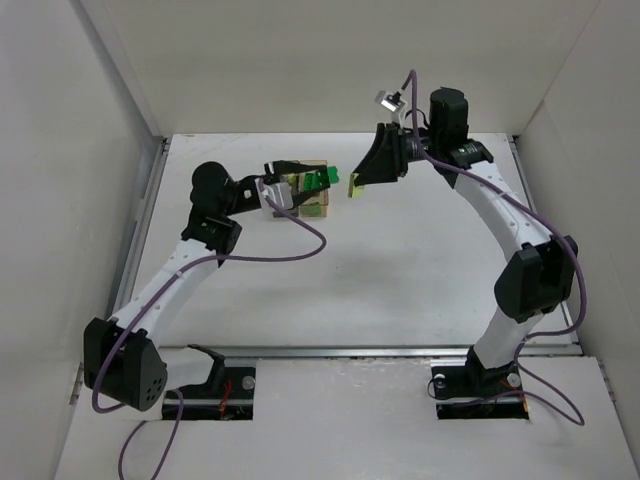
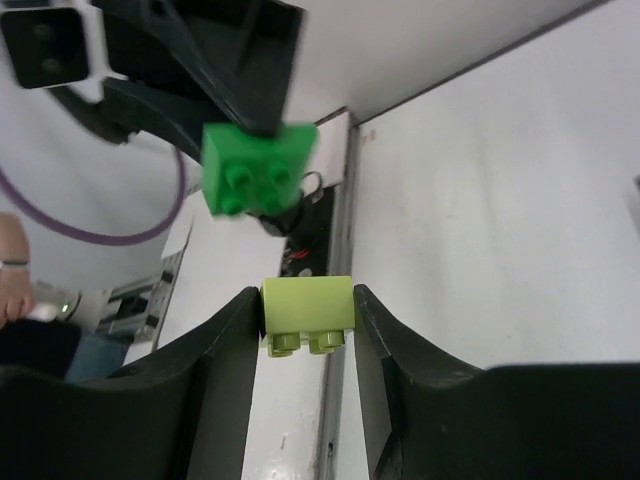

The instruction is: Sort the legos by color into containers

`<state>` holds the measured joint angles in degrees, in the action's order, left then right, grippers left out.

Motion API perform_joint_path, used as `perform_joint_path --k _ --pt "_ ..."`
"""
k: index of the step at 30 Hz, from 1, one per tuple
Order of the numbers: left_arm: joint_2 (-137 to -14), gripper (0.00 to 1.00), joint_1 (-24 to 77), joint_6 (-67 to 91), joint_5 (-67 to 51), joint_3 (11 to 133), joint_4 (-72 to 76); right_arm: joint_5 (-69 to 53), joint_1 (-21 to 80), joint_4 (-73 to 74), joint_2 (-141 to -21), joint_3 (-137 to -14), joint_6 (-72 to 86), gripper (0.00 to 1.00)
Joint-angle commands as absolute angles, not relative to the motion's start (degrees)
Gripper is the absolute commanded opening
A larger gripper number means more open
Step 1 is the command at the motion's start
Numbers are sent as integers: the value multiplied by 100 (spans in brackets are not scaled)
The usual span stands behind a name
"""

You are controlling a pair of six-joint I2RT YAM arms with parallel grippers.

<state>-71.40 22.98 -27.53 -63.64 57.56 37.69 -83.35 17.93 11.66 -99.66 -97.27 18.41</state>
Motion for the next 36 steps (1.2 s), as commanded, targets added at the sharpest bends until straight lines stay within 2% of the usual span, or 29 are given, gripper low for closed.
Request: perform_joint_path --k 1,6,7,10,16,19,21,26,29,32,34,35,36 --pt "-6636 0 2145 -2654 -5276 5644 3823 -7683 1600 984 -9922 -9686 1767 0" --pt "-6513 0 2083 -2233 -3818 5467 3753 -6129 1652 984 -10387 -10080 2056 0" --pt "-6452 0 2083 -2119 -3571 5380 3701 -5465 1792 984 -10545 -10238 2126 0" --pt "-6294 0 2030 -1548 -2403 5169 3700 -4137 2300 984 -11371 -11011 2513 0" --pt "-5810 0 1952 -1336 -916 4615 3568 -2586 3172 984 -13375 -12926 2900 0" --pt "-5739 0 1872 -1231 -800 4474 3455 -2005 3366 984 -14156 -13806 2953 1" --pt "-5678 0 1697 -1230 -800 4403 3454 -1803 3428 984 -14395 -14018 3014 6" --pt "-5940 0 1573 -1178 -914 4280 3454 -1503 3428 984 -14467 -13738 3085 33" --pt "-6099 0 1573 -1125 -1028 4395 3454 -1503 3428 932 -14257 -13562 3085 34" --pt "-6231 0 1573 -1072 -1134 4455 3507 -1415 3428 932 -14203 -13500 3085 28" --pt "-6231 0 1573 -1072 -1187 4456 3507 -1415 3428 932 -14203 -13447 3023 28" --pt "-6231 0 1573 -1072 -1256 4456 3507 -1467 3428 932 -14203 -13447 3023 29" --pt "-6231 0 1573 -1072 -1257 4456 3507 -1529 3428 932 -14203 -13386 3023 39"
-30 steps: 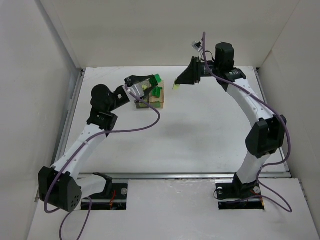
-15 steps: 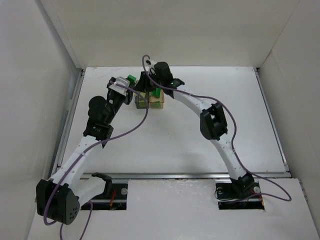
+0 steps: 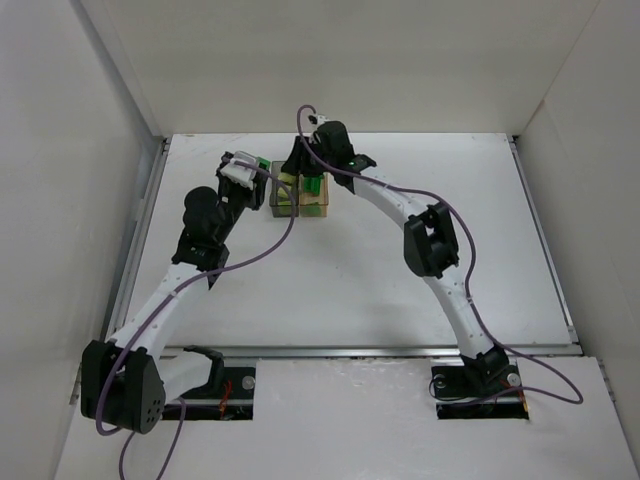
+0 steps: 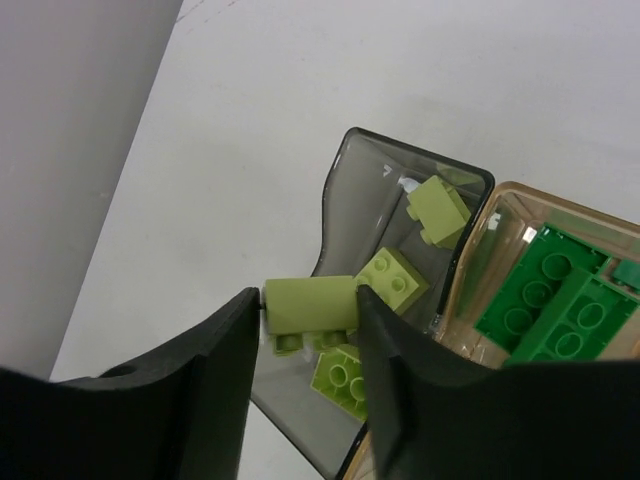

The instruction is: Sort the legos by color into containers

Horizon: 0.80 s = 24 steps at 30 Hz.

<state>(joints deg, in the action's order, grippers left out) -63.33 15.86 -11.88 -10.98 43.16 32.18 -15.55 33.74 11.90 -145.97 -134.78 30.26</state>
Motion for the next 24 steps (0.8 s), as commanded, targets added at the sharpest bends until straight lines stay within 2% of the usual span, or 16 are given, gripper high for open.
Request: perform_joint_path --k 1,2,3,4,12,17,24 --pt "-6231 0 1573 -1072 -1309 4456 3507 -1529 3428 932 -14203 -13386 3023 51" --pt "-6231 0 1573 -1072 -1388 4456 3507 -1599 3428 932 -14203 -13334 3023 66" --pt "-6301 0 1573 -1072 -1441 4456 3507 -1600 3428 932 -14142 -13272 3023 74" --pt "-6354 0 1573 -1020 -1502 4456 3507 -1600 3428 932 -14028 -13271 3023 99" --pt "-7004 0 1573 -545 -2337 4754 3507 -1521 3147 932 -13009 -12886 2918 100" --pt "-8066 0 1573 -475 -3418 5630 3053 -1002 2611 932 -11823 -11659 2865 100" --pt "-9402 0 1705 -765 -2927 6545 3173 -309 2250 932 -10074 -9645 2181 100"
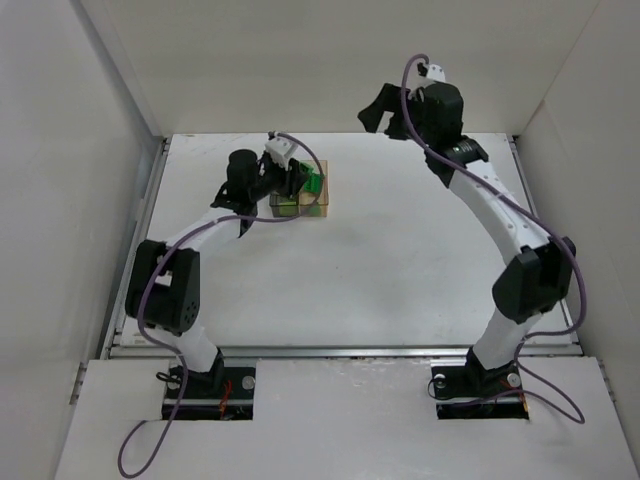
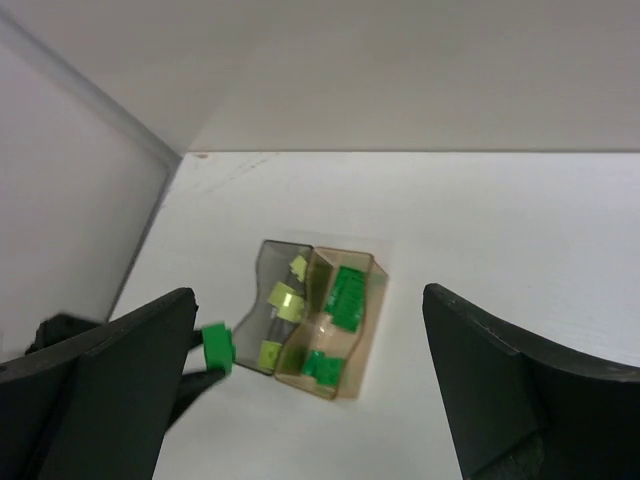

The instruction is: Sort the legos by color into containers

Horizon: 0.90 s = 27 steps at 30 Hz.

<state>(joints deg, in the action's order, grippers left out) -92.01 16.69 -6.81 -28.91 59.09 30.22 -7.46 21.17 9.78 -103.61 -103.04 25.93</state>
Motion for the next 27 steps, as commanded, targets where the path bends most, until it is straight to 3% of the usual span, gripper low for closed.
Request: perform_joint_path --k 1,5,11,14,15,19,23,27 --pt "-9805 0 1705 -678 -2927 6704 3173 -221 2250 932 -9776 -9468 2049 100" --pt "-10747 0 1705 -439 -3005 7548 2883 70 2197 984 -9194 -8773 1995 100" --pt "-11363 3 1819 -264 -2373 7883 2883 9 2083 1317 -8921 -8648 1794 100" --pt "-11417 27 1819 -395 -2268 7953 2743 78 2083 1424 -8921 -8780 1687 100" --pt "-11478 44 1880 -396 -2268 7954 2690 79 2031 1502 -8921 -8780 1635 100" --pt "-11479 86 1942 -387 -2199 8095 2426 79 2030 1503 -8807 -8780 1582 100" --pt "-11216 97 1995 -123 -1813 8455 1926 79 1978 1626 -8640 -8702 1529 100" --pt "-10601 100 1995 79 -530 8508 1416 760 1794 1626 -8289 -8403 1625 100"
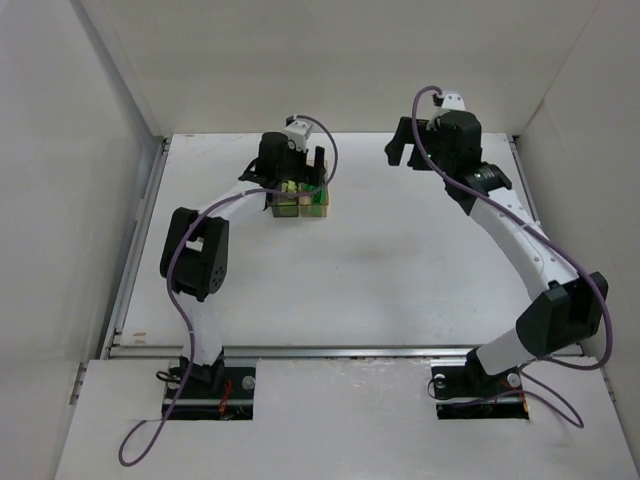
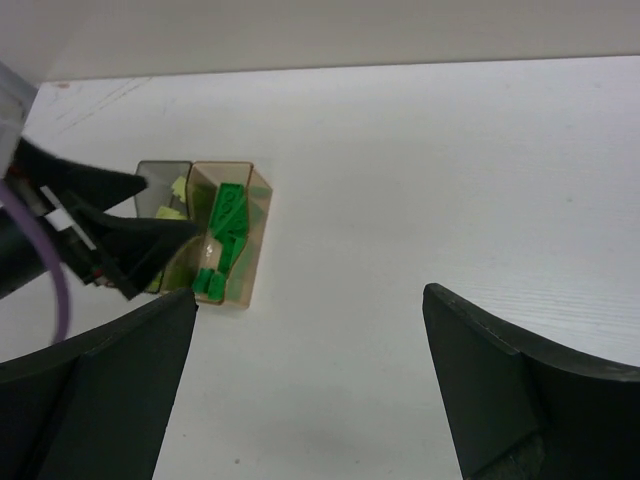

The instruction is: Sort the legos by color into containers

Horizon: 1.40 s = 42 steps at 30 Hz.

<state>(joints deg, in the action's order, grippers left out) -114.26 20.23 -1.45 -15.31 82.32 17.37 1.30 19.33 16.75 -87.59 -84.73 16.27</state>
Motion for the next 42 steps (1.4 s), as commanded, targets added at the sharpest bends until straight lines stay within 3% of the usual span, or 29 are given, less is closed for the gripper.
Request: perform_joint_path --k 1,5,8,16,26,42 --pt "-10452 100 1995 79 -266 8508 1215 991 1689 1626 -8210 -8272 1678 100" --pt "-9513 100 1540 218 1522 8350 748 2280 1162 1775 -7727 -7850 2064 100" --pt "-9037 100 1074 465 2240 8140 362 2916 836 1951 -7568 -7647 2372 100" --pt "-7359 100 -1070 932 1987 7121 -44 3471 396 2013 -7225 -7479 2628 100" --pt "-6267 100 -1072 861 1714 5671 272 3234 396 2961 -7295 -8051 2839 100" --pt "-6161 100 -1072 1168 1354 5247 334 2717 396 2355 -6390 -7348 2558 100"
